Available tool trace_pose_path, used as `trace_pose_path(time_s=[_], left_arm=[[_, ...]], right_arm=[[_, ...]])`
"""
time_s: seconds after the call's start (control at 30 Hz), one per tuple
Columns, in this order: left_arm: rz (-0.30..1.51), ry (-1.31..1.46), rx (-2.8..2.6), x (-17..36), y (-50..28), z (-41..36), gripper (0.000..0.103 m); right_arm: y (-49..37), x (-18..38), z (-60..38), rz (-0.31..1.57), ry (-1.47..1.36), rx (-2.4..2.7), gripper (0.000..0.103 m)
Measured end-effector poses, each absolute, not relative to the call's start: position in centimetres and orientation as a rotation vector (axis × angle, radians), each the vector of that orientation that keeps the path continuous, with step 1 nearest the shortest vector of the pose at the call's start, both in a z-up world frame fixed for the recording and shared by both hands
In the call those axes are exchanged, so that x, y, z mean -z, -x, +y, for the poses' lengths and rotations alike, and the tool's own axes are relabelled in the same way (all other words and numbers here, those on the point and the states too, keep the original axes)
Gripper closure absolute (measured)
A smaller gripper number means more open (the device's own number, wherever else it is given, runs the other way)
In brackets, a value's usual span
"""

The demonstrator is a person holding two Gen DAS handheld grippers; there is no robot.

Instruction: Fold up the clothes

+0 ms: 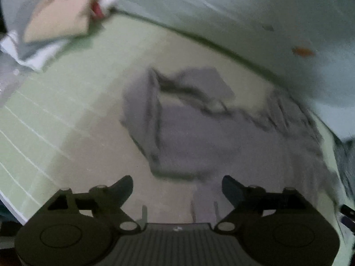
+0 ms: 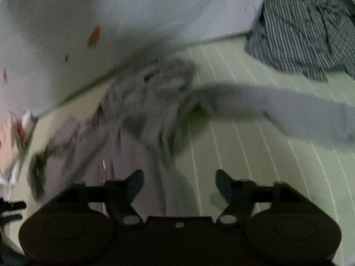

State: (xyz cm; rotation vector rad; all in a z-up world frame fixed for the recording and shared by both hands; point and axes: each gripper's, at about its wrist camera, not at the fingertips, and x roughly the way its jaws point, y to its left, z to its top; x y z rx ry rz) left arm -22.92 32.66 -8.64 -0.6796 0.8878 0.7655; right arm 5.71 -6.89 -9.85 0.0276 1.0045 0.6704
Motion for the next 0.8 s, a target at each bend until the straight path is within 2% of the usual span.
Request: trace_pose_path(time_s=[0.23, 0.43, 0.8], left_arm=[[0.883, 0.711, -0.935, 9.9, 20.6, 38.8, 0.014], [0.949, 0.657, -0.978, 11.7, 16.9, 43.8, 0.014], [1.029, 0.65, -0.968, 15.3, 13.9, 48.9, 0.014]], right_arm=[[-11.7, 9.7, -0.7, 0.949, 0.002, -0.684, 0.02], [-17.5, 9.8, 5.1, 0.924, 0.07, -0.666, 0.019], [-25.0, 15.9, 15.5, 0.987, 0.224, -0.695, 0.017]])
